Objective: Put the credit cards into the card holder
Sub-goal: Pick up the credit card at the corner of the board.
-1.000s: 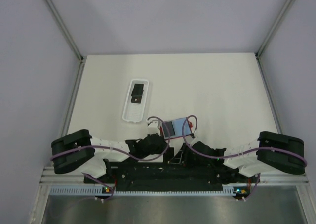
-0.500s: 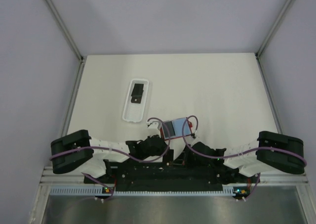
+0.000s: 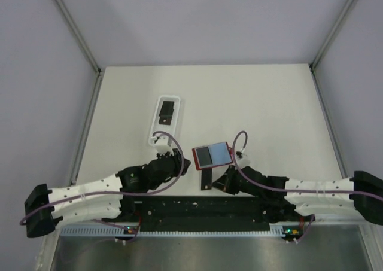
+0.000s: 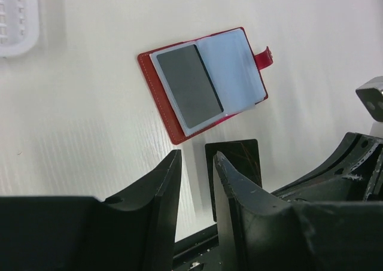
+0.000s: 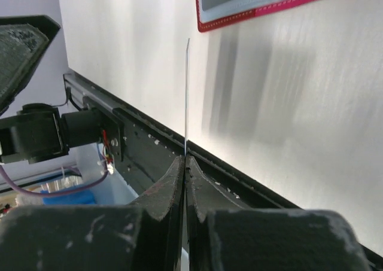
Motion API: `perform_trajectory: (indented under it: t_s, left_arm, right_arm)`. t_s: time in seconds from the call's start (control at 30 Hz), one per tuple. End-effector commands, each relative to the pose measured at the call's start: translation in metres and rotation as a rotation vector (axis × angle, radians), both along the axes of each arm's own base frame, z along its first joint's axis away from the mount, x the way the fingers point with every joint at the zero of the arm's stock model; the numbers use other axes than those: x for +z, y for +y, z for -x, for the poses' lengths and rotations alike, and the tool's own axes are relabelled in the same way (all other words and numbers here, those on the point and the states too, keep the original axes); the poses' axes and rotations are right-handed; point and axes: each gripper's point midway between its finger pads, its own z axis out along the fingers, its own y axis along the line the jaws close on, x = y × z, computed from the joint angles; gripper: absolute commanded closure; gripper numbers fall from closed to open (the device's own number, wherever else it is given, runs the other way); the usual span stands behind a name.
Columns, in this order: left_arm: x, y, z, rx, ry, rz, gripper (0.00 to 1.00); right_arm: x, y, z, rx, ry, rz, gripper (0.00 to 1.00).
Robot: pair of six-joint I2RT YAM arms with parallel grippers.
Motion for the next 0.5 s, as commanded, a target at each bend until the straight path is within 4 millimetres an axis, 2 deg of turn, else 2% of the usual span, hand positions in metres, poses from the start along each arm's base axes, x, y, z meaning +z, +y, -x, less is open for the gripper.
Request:
perform_trajectory:
  t_s: [0.0, 0.2, 0.37, 0.4, 0.47]
  left_arm:
    - [-0.007, 0.005, 0.004, -0.037, -0.006, -0.019, 0.65]
    - [-0.016, -0.008, 0.012, -0.083, 0.029, 0.040, 0.64]
    - [-0.007, -0.017, 0.018, -0.129, 0.030, 0.105, 0.58]
    - [-0.002, -0.018, 0.018, -0.136, 0.021, 0.128, 0.52]
    - [0.013, -0.019, 0.019, -0.154, -0.002, 0.189, 0.28]
  right_arm:
    - [0.011, -0.016, -0.012, -0.047, -0.087, 0.040, 1.00]
    - [0.009, -0.022, -0.012, -0.054, -0.090, 0.051, 1.00]
    - [0.029, -0.017, -0.015, -0.054, -0.133, -0.035, 1.00]
    - [0.035, -0.015, -0.016, -0.051, -0.150, -0.052, 1.00]
    - [0.048, -0.013, -0.018, -0.046, -0.177, -0.082, 1.00]
